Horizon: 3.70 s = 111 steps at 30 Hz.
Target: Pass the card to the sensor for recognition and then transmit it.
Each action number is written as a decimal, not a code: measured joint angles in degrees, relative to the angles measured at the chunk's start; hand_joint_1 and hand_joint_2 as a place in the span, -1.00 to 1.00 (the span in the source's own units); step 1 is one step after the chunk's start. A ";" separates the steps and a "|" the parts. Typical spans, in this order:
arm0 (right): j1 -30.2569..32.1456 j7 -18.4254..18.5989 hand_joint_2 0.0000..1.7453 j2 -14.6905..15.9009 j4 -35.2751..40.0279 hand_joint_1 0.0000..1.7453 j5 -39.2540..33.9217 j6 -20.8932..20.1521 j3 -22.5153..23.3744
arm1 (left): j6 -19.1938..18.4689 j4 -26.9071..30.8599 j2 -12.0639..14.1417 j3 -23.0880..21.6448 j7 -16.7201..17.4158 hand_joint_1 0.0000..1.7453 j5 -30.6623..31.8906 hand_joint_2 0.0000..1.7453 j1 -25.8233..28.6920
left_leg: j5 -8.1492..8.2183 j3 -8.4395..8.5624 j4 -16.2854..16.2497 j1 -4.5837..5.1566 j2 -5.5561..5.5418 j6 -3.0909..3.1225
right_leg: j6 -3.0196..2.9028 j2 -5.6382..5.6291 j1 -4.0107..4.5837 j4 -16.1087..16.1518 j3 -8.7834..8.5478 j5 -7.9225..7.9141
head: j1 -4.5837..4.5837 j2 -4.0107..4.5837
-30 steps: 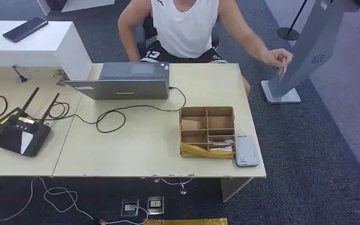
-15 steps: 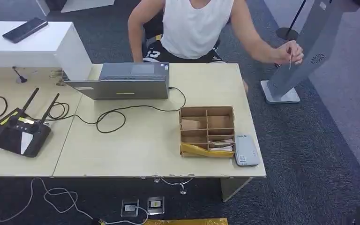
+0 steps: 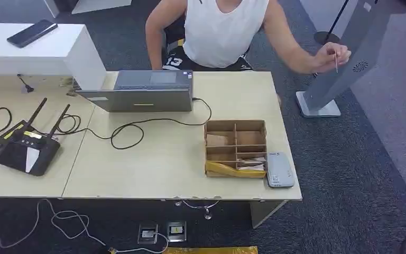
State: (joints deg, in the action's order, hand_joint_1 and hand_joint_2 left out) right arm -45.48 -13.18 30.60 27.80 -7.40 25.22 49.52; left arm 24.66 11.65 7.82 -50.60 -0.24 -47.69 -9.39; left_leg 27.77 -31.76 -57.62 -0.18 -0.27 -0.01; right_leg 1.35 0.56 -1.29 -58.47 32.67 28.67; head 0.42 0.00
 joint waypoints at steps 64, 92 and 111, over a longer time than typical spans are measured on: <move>-13.36 -4.94 1.00 -16.17 12.44 1.00 58.90 -0.08 -75.81 | -0.79 0.00 -0.57 -0.07 -4.17 -1.00 0.74 -1.00 0.19 | -0.19 -0.16 0.00 -0.14 -0.31 -0.15 | 0.01 0.20 0.13 -0.06 0.15 -0.03 | 0.02 0.00; -5.73 -4.02 1.00 -13.27 14.80 1.00 42.91 -15.80 -74.72 | -0.77 0.00 -0.31 -0.07 -3.78 -1.00 -0.76 -1.00 0.47 | -0.18 -0.11 -0.02 -0.13 -0.29 -0.15 | 0.01 0.18 0.13 -0.03 0.15 -0.03 | 0.02 0.00; 9.90 -2.23 1.00 -10.21 21.21 1.00 44.78 -23.82 -71.31 | -1.62 0.00 0.04 -0.07 -3.52 -1.00 -1.11 -1.00 0.43 | -0.15 -0.10 0.00 -0.15 -0.21 -0.18 | 0.01 0.04 0.15 -0.03 0.15 -0.03 | 0.02 0.00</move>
State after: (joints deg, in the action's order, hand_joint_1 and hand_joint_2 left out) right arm -35.58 -15.41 20.39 49.00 37.38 1.40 -21.79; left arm 23.04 11.65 7.87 -50.66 -3.76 -48.81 -8.96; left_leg 27.62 -31.86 -57.62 -0.33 -0.48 -0.19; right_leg 1.36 0.60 -1.14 -58.50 32.82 28.64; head 0.44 0.00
